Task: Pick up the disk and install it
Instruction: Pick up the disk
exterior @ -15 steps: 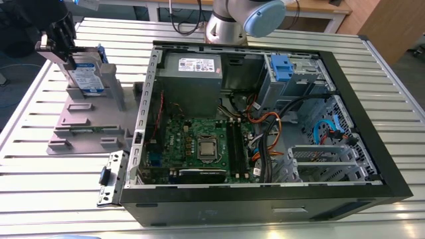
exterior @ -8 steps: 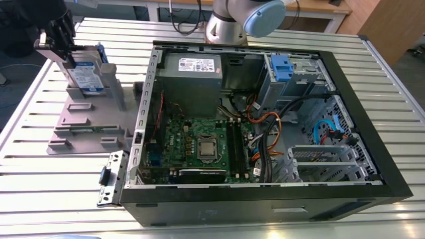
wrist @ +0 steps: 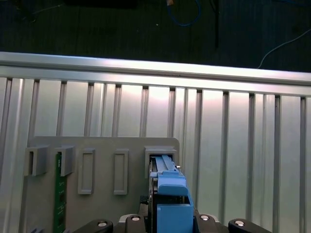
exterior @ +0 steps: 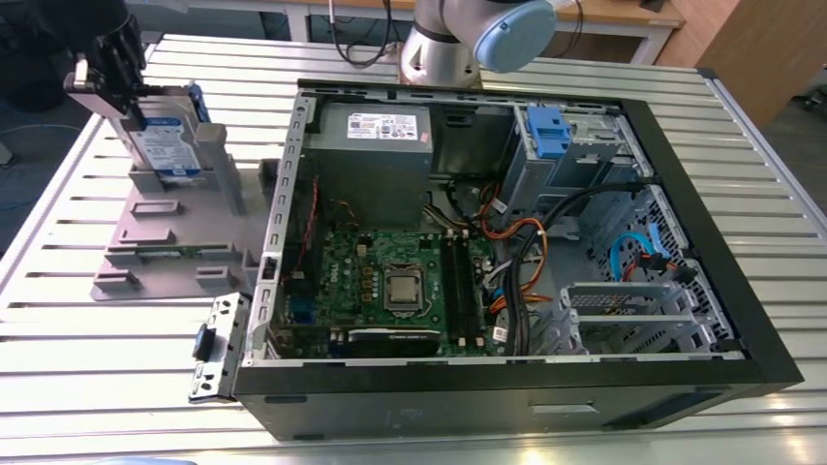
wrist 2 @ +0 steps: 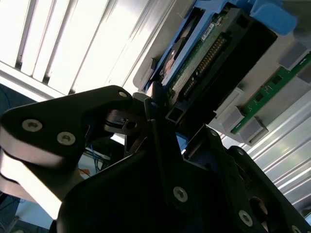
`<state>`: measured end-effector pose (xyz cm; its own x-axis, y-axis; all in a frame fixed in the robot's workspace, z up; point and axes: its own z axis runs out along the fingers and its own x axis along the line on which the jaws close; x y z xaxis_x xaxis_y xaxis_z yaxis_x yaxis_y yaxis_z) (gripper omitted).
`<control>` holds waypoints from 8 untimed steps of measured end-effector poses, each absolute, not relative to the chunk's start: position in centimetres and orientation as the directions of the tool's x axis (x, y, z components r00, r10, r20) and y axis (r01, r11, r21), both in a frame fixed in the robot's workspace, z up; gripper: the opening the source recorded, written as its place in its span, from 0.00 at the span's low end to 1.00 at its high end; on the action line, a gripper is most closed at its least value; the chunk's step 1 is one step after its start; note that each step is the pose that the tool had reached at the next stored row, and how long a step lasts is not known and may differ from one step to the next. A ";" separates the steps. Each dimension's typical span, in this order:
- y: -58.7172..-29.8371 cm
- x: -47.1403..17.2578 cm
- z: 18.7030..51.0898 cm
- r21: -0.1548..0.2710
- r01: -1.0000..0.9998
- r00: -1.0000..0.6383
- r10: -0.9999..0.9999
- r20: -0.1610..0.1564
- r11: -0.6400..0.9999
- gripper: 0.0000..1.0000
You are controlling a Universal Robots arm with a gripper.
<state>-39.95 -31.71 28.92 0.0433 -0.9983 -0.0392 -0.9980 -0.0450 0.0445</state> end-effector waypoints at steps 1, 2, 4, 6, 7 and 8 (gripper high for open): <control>-31.7 -40.0 28.9 0.044 -0.998 0.043 -0.998 -0.039 -0.045 0.37; -31.7 -40.0 29.0 0.044 -0.998 0.043 -0.998 -0.039 -0.045 0.37; -31.7 -40.0 29.0 0.044 -0.998 0.043 -0.998 -0.039 -0.045 0.37; -31.7 -40.0 29.1 0.045 -0.998 0.043 -0.998 -0.039 -0.045 0.37; -31.7 -40.0 29.1 0.045 -0.998 0.043 -0.998 -0.039 -0.045 0.37; -31.7 -40.0 29.1 0.045 -0.998 0.043 -0.998 -0.039 -0.045 0.37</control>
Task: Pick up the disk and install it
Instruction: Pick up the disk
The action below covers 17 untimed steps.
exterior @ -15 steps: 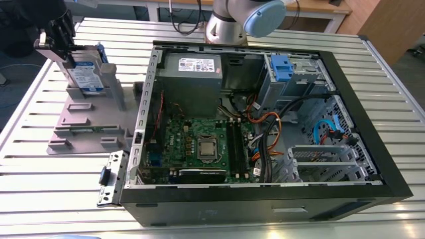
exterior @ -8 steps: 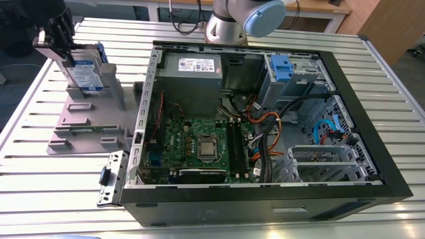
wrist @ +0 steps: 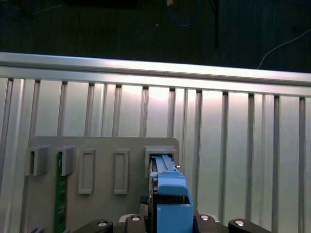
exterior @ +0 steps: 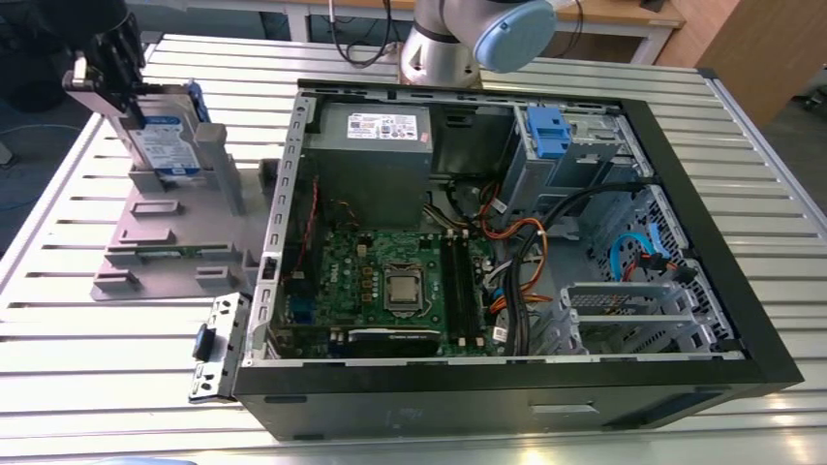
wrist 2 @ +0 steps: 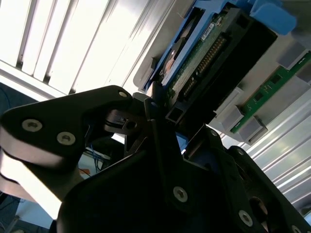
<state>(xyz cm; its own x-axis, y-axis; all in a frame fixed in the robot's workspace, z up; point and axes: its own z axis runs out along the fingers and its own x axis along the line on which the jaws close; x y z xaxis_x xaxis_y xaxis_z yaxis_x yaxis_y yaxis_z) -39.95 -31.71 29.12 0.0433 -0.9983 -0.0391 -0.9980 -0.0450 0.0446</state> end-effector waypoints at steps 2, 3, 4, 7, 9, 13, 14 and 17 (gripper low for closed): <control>-31.7 -40.0 29.2 0.044 -0.998 0.043 -0.998 -0.039 -0.045 0.37; -31.7 -40.0 29.2 0.044 -0.998 0.043 -0.998 -0.039 -0.045 0.37; -31.7 -40.0 29.2 0.044 -0.998 0.043 -0.998 -0.039 -0.045 0.37; -31.7 -40.0 29.3 0.045 -0.998 0.043 -0.998 -0.039 -0.045 0.37; -31.7 -40.0 29.4 0.044 -0.998 0.043 -0.998 -0.039 -0.045 0.37; -31.7 -40.0 29.5 0.044 -0.998 0.043 -0.998 -0.039 -0.045 0.37; -31.7 -40.0 29.5 0.045 -0.998 0.043 -0.998 -0.039 -0.045 0.37; -31.7 -40.0 29.6 0.045 -0.998 0.043 -0.998 -0.039 -0.045 0.37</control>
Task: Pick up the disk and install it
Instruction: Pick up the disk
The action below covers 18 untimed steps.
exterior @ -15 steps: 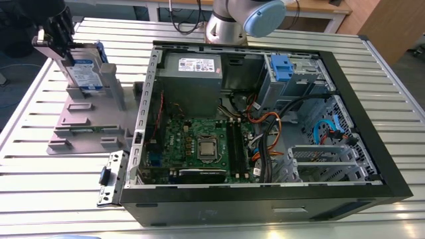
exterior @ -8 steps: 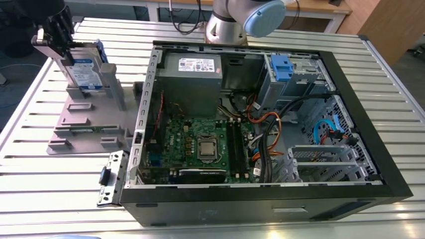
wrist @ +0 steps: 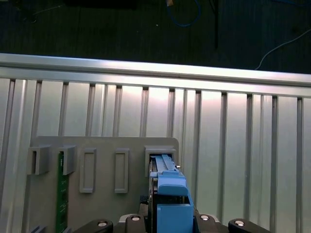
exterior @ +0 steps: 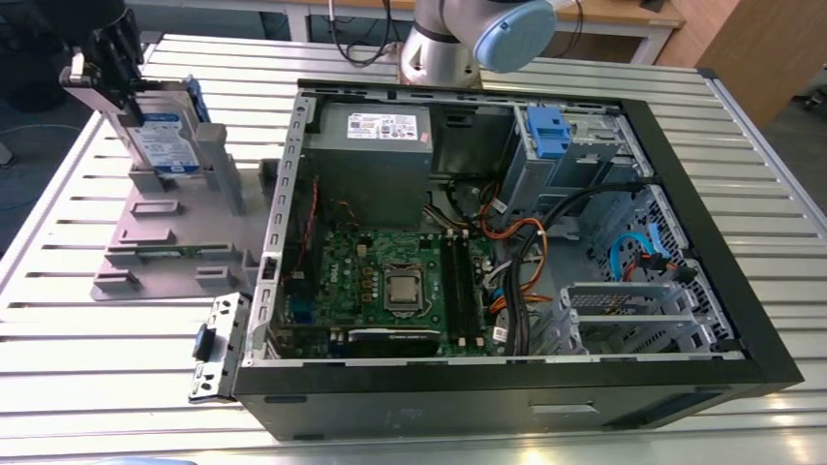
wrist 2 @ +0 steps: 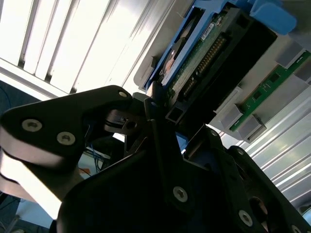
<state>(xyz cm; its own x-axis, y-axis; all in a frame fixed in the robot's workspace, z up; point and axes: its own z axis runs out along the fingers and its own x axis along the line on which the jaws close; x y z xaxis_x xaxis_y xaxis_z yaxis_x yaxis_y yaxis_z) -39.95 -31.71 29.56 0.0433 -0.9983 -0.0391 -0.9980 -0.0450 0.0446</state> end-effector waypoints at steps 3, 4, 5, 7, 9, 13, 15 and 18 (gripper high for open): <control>-31.7 -40.0 29.7 0.045 -0.998 0.043 -0.998 -0.039 -0.045 0.37; -31.7 -40.0 29.7 0.045 -0.998 0.043 -0.998 -0.039 -0.045 0.37; -31.7 -40.0 29.7 0.045 -0.998 0.043 -0.998 -0.039 -0.045 0.37; -31.7 -40.0 29.8 0.045 -0.998 0.043 -0.998 -0.039 -0.045 0.37; -31.7 -40.0 30.0 0.045 -0.998 0.043 -0.998 -0.039 -0.045 0.37; -31.7 -40.0 30.2 0.045 -0.998 0.043 -0.998 -0.039 -0.045 0.37; -31.7 -40.0 30.3 0.044 -0.998 0.043 -0.998 -0.039 -0.045 0.37; -31.7 -40.0 30.4 0.045 -0.998 0.043 -0.998 -0.039 -0.045 0.37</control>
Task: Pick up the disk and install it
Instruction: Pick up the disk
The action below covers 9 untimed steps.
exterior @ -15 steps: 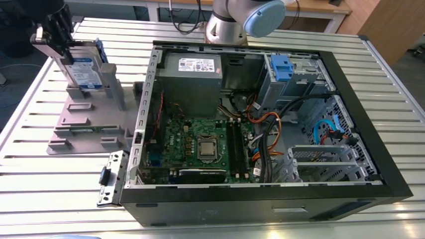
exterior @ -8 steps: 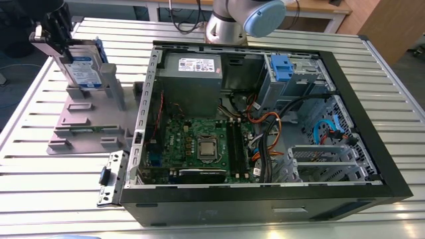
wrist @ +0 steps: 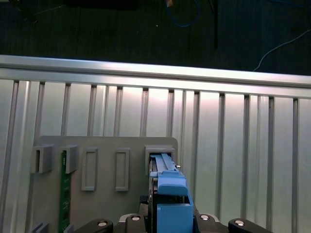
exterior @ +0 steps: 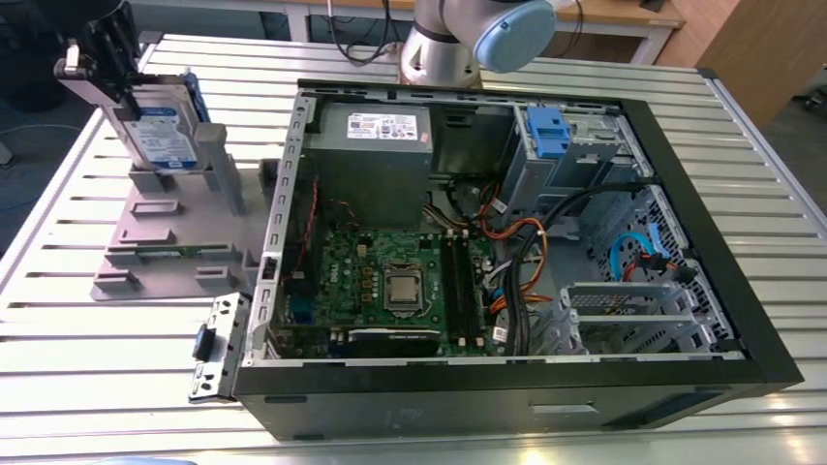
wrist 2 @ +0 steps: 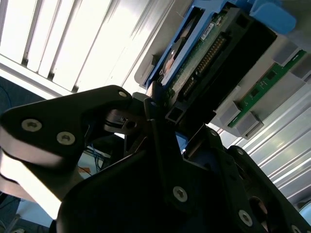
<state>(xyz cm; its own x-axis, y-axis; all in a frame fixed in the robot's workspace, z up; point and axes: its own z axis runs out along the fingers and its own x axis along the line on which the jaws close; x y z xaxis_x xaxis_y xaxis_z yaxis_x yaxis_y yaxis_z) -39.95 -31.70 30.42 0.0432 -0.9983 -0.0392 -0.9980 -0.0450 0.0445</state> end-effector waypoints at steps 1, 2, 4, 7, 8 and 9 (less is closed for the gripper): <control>-31.7 -40.0 30.5 0.045 -0.998 0.043 -0.998 -0.039 -0.045 0.37; -31.7 -40.0 30.5 0.045 -0.998 0.043 -0.998 -0.039 -0.045 0.37; -31.7 -40.0 30.6 0.045 -0.998 0.043 -0.998 -0.039 -0.045 0.37; -31.7 -40.0 30.7 0.045 -0.998 0.043 -0.998 -0.039 -0.045 0.37; -31.7 -40.0 30.8 0.045 -0.998 0.043 -0.998 -0.039 -0.045 0.37; -31.7 -40.0 30.8 0.045 -0.998 0.043 -0.998 -0.039 -0.045 0.37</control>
